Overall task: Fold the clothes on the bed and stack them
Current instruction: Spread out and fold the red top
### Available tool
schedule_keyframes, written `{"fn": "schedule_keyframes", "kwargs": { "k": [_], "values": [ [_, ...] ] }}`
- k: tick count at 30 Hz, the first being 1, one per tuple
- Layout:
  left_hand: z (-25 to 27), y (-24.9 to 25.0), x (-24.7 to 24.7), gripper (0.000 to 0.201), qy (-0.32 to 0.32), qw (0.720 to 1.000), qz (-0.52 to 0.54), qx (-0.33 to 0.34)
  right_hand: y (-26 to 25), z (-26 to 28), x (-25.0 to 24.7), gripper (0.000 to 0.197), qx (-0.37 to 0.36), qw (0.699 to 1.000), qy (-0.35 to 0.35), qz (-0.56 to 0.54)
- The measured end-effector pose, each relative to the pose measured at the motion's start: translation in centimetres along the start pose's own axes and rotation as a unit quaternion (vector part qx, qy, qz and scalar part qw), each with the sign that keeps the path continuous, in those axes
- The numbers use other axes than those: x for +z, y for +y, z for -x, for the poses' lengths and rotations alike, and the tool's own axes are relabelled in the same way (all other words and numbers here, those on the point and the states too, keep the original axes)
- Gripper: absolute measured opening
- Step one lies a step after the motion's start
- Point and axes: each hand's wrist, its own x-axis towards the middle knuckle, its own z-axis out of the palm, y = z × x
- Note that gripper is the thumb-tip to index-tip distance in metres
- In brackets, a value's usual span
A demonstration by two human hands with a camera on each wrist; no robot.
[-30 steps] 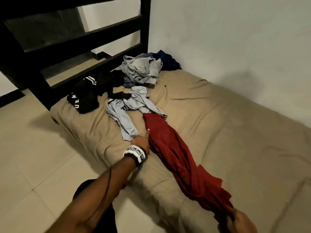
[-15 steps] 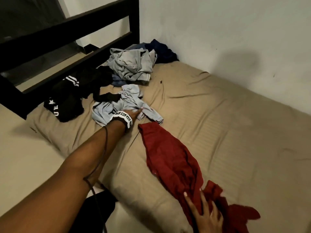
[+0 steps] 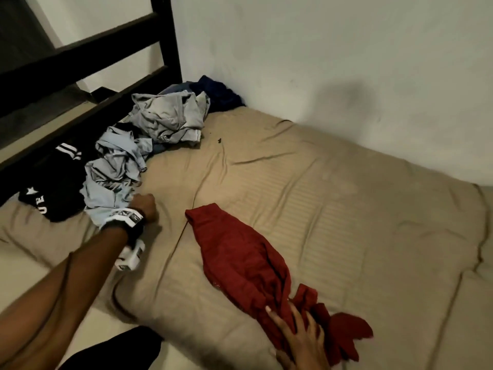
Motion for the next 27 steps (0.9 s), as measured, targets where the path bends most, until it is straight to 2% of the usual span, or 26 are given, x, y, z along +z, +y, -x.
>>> {"fn": "schedule_keyframes", "kwargs": {
  "k": [1,2,3,5,6,7,9,10,12,15,16,18,21,22,24,27],
  "values": [
    [2.0,2.5,1.0,0.048,-0.021,0.999,0.018,0.030,-0.6,-0.1,-2.4,0.092,-0.021,0.999,0.029,0.025],
    [4.4,5.4,2.2,0.063,-0.050,0.995,0.051,0.063,-0.3,-0.5,-3.6,0.083,-0.033,0.997,0.069,0.007],
    [7.1,8.3,3.5,0.082,-0.086,0.986,0.090,0.111,-0.2,-1.2,-4.7,0.075,-0.054,0.988,0.133,0.047],
    [13.5,14.1,6.0,0.114,-0.139,0.961,0.145,0.192,0.3,-1.0,-5.8,0.055,-0.084,0.992,0.086,-0.047],
    [16.3,16.3,7.4,0.121,-0.135,0.957,0.167,0.193,0.1,-0.2,-6.8,0.043,-0.088,0.985,0.079,-0.127],
    [19.7,18.4,8.4,0.119,-0.116,0.957,0.191,0.184,0.4,0.3,-7.3,0.032,-0.102,0.964,0.091,-0.227],
    [25.1,21.0,9.6,0.083,-0.038,0.948,0.258,0.180,1.7,2.7,-7.6,0.013,-0.097,0.921,0.098,-0.364],
    [27.4,21.6,9.9,0.065,-0.002,0.947,0.261,0.187,2.6,4.0,-7.6,0.024,-0.081,0.916,0.116,-0.376],
    [31.0,22.1,10.4,0.047,0.020,0.948,0.219,0.230,5.5,7.5,-6.5,0.043,-0.039,0.922,0.145,-0.358],
    [34.4,21.8,9.6,0.035,0.021,0.938,0.154,0.310,10.9,12.2,-3.4,0.043,0.013,0.958,0.151,-0.245],
    [35.1,21.6,9.0,0.030,0.018,0.930,0.150,0.335,12.3,13.7,-2.8,0.043,0.027,0.957,0.166,-0.238],
    [36.3,21.3,7.4,0.030,0.015,0.915,0.164,0.368,15.4,15.0,-1.8,0.046,0.060,0.933,0.216,-0.282],
    [37.5,21.9,4.4,0.054,0.073,0.903,0.222,0.360,19.0,14.9,-3.2,0.048,0.085,0.879,0.251,-0.397],
    [37.6,22.2,3.1,0.055,0.097,0.897,0.248,0.354,19.5,14.7,-4.5,0.049,0.087,0.873,0.249,-0.410],
    [36.9,23.1,0.6,0.055,0.103,0.883,0.321,0.326,19.2,14.8,-8.0,0.045,0.095,0.872,0.262,-0.402],
    [32.4,23.8,-0.6,0.049,0.049,0.853,0.460,0.243,18.5,15.3,-12.8,0.024,0.155,0.892,0.330,-0.266]
  ]
}}
